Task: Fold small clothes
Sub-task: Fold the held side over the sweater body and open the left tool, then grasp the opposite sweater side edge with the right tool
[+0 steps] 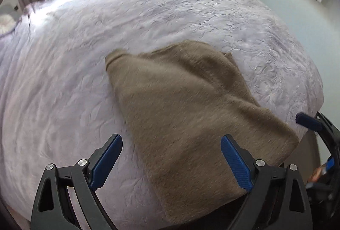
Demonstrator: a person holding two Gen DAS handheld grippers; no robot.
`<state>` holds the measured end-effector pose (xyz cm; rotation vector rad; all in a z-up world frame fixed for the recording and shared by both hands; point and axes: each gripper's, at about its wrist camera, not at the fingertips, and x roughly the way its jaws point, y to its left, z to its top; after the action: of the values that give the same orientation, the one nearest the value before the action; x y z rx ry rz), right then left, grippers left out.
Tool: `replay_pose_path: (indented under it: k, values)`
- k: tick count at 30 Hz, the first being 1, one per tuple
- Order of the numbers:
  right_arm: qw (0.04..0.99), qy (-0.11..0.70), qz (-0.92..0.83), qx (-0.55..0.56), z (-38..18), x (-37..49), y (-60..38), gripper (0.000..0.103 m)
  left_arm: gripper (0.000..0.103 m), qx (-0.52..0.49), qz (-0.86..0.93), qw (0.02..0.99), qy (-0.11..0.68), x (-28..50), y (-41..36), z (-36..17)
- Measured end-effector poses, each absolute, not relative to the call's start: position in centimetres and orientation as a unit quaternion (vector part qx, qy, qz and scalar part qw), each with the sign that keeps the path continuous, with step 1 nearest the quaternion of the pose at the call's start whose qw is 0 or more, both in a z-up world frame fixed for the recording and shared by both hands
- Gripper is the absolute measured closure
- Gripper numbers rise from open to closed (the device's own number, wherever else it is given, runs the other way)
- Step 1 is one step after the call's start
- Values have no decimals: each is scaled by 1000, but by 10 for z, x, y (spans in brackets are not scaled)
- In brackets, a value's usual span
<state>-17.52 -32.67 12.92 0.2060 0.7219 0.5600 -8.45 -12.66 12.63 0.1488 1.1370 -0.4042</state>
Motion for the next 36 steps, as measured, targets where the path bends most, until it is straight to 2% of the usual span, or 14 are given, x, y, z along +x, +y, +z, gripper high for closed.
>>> replay_pose_path:
  k: [2, 3, 4, 5, 6, 11, 14, 15, 16, 18, 23, 25, 33, 36]
  values:
    - [888, 356, 275, 93, 129, -165, -319, 0, 8, 74, -182, 819, 540, -84, -124, 109]
    - [884, 367, 275, 89, 124, -157, -319, 8, 8, 81, -173, 815, 547, -84, -124, 98]
    - [875, 386, 278, 87, 115, -150, -319, 52, 8, 77, -171, 807, 561, -85, -122, 84]
    - [857, 422, 283, 88, 101, -142, -314, 84, 8, 66, -175, 802, 567, -86, -119, 77]
    - [833, 474, 272, 91, 81, -136, -313, 90, 8, 55, -181, 800, 570, -88, -117, 72]
    - [830, 496, 239, 92, 55, -152, -321, 90, 4, 56, -201, 794, 571, -99, -116, 59]
    - [829, 500, 235, 93, 65, -148, -324, 78, 4, 71, -198, 807, 552, -99, -119, 68]
    - [830, 496, 236, 97, 74, -146, -328, 64, 4, 76, -198, 809, 548, -99, -120, 70]
    - [832, 490, 238, 102, 79, -144, -331, 39, 4, 79, -199, 809, 548, -99, -121, 68]
    - [845, 463, 239, 118, 94, -136, -339, 19, 4, 76, -199, 806, 552, -96, -121, 64]
    - [825, 482, 259, 142, 91, -100, -330, 26, 0, 71, -192, 810, 550, -97, -118, 60]
    - [818, 505, 243, 131, 80, -92, -322, 84, 0, 77, -190, 812, 547, -97, -119, 61]
    - [827, 504, 211, 130, 67, -106, -337, 88, 0, 86, -199, 808, 547, -98, -123, 55]
    - [820, 510, 208, 154, 76, -108, -346, 81, 0, 85, -198, 811, 544, -98, -120, 56]
